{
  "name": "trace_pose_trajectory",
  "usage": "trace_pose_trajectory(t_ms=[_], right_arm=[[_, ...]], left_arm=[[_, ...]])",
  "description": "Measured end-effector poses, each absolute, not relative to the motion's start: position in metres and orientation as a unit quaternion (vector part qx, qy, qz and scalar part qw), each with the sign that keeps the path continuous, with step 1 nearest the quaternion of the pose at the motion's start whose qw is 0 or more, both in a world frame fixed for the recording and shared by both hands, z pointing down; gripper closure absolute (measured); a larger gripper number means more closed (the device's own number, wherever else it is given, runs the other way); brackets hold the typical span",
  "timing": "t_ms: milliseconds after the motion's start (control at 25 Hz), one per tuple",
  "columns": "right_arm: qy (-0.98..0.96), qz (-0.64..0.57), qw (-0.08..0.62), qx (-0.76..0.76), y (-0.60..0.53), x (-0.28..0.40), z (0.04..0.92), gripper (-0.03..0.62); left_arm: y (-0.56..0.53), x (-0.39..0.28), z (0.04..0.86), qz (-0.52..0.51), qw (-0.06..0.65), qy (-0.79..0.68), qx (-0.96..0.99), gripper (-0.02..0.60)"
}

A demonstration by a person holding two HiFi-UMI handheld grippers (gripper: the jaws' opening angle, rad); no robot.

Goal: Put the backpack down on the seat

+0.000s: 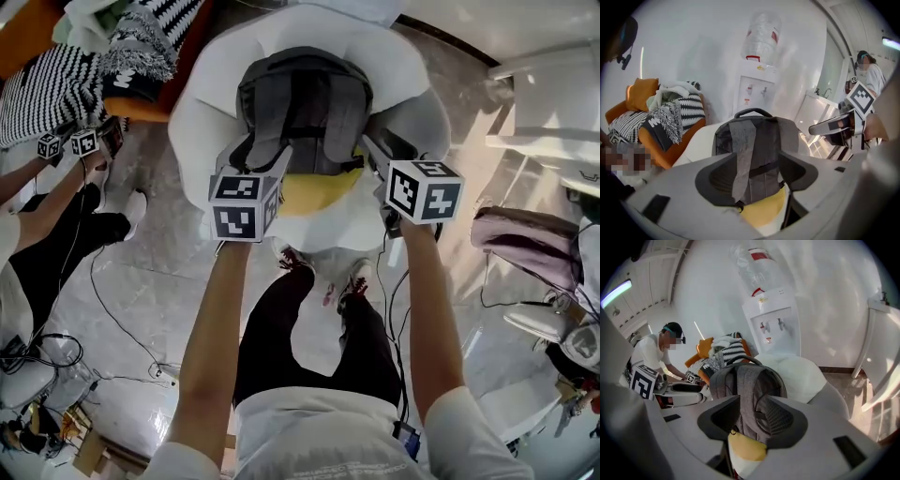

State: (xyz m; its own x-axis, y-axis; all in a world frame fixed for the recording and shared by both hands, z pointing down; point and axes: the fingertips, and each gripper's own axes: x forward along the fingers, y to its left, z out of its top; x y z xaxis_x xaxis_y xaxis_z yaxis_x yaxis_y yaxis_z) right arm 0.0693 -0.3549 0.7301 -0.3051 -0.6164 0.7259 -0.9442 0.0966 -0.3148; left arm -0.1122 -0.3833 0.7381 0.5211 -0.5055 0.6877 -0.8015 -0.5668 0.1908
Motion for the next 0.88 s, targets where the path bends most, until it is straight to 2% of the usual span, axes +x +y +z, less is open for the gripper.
trace_pose_trajectory(t_ms=[280,880], right_arm=[[-0.718,0.349,0.23,0.557,-0.344,0.072,0.714,0.442],[-0.739,0.327,0.211,0.551,-0.287,0.073,0.668,0.442]], left_arm=[[-0.363,-0.121,0.736,0.289,0.266,-0.402,0.827,0.287],[-0.306,-0.122,0.693,0.269,0.246,-0.419,0.832,0.308]])
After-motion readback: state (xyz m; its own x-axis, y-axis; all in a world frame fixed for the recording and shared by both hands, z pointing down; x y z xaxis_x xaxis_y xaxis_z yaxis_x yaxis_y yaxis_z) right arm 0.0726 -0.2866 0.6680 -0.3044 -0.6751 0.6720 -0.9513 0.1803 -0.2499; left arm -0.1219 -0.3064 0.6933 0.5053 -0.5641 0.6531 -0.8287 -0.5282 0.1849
